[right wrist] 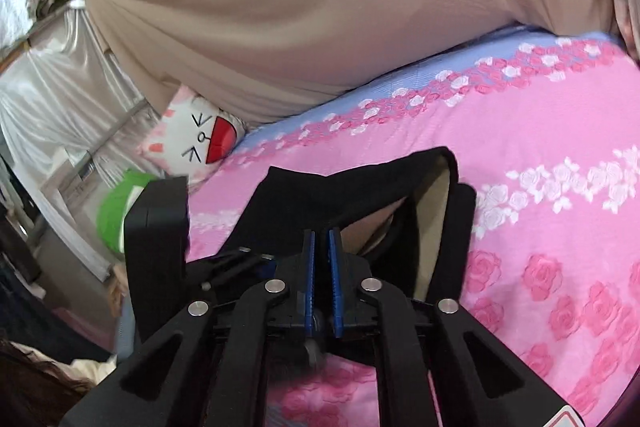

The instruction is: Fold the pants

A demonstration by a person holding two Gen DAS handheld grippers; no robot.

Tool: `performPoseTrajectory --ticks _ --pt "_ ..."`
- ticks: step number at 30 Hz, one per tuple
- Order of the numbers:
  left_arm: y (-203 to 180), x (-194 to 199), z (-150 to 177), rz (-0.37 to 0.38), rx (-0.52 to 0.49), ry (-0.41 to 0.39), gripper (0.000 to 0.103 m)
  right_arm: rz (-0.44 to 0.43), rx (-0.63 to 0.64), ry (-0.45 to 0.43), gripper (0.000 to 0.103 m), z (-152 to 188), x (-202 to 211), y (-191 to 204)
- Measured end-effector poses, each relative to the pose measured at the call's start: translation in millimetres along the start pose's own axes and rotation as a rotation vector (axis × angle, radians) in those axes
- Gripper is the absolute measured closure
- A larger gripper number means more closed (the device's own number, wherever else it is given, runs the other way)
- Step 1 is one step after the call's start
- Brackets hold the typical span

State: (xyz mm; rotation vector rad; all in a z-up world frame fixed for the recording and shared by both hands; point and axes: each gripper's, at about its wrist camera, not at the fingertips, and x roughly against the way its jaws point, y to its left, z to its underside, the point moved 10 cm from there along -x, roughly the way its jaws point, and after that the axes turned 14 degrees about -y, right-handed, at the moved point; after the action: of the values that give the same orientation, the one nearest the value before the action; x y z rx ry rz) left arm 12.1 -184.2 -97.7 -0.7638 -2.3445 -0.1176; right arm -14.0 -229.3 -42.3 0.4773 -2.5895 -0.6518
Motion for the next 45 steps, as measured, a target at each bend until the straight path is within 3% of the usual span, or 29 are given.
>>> performPoseTrajectory --ticks 1,2,4,7,11,14,19,21,23,24,27,29,31,32,34,35,36,38,40,42,45 --pt "6.2 2.1 -7.0 0.039 0.069 -0.004 0.083 0.032 0.012 -0.008 0.09 -1.0 2.4 -6.2" --pt "13.3 5.4 -11.8 0.044 0.099 -0.01 0.089 0.05 0.007 -0.009 0.084 -0.6 5.3 -12.7" --pt "32.1 17.0 -26.5 0.029 0.165 -0.058 0.093 0.108 -0.006 -0.02 0.073 0.8 13.4 -31.2" --pt "51.2 37.9 -46.9 -0.002 0.199 -0.136 0.093 0.196 0.019 -0.001 0.072 9.2 14.7 -51.0" --pt "59.4 52.8 -60.8 -0.026 0.203 -0.183 0.093 0.174 0.057 0.058 0.069 21.0 -10.1 -43.8" --pt "58.3 53.0 -61.6 -0.022 0.2 -0.183 0.093 0.157 0.096 0.11 0.061 27.2 -37.2 -40.0" --pt "53.5 45.8 -52.3 -0.021 0.177 -0.157 0.093 0.174 0.114 0.162 0.06 36.3 -72.9 -49.8" --pt "49.9 45.5 -48.8 -0.011 0.168 -0.153 0.093 0.159 0.112 0.166 0.079 37.0 -77.4 -48.1" --pt "44.8 46.8 -49.1 0.007 0.163 -0.155 0.092 0.166 0.139 0.17 0.084 37.0 -79.8 -43.5" --pt "41.3 47.9 -49.4 0.014 0.157 -0.156 0.092 0.164 0.149 0.154 0.098 33.2 -75.8 -40.1" --pt "29.3 46.1 -46.3 0.047 0.14 -0.145 0.09 0.145 0.136 0.059 0.099 7.5 -45.7 -28.9" --pt "15.5 35.8 -36.6 0.085 0.132 -0.112 0.088 0.186 0.155 0.073 0.098 12.4 -40.1 -39.7" --pt "6.0 15.0 -17.2 0.088 0.114 -0.048 0.08 0.241 0.116 0.147 0.096 38.5 -50.5 -66.0" --pt "4.7 2.4 -3.4 0.08 0.114 0.0 0.068 0.232 0.08 0.144 0.096 42.9 -50.1 -70.6" --pt "9.9 -2.4 10.2 0.069 0.142 0.038 0.058 0.232 0.02 0.105 0.093 38.1 -34.6 -72.6" --pt "12.2 3.2 9.1 0.065 0.147 0.029 0.053 0.287 0.022 0.06 0.083 28.8 -18.2 -75.8" --pt "15.5 12.8 5.5 0.059 0.146 0.012 0.047 0.336 0.039 0.016 0.083 20.1 -2.5 -75.8" --pt "28.5 42.9 -12.5 0.045 0.142 -0.084 0.012 0.349 0.072 -0.04 0.083 2.3 22.5 -63.9" --pt "52.8 72.6 -32.6 -0.025 0.14 -0.205 0.008 0.294 0.085 -0.073 0.083 -10.7 30.4 -43.2" --pt "85.6 86.5 -45.0 -0.123 0.153 -0.266 0.007 0.232 0.134 -0.062 0.083 -13.9 19.3 -14.6" --pt "130.8 79.8 -40.8 -0.199 0.241 -0.252 0.007 0.102 0.151 -0.02 0.084 -3.4 -3.0 25.3"
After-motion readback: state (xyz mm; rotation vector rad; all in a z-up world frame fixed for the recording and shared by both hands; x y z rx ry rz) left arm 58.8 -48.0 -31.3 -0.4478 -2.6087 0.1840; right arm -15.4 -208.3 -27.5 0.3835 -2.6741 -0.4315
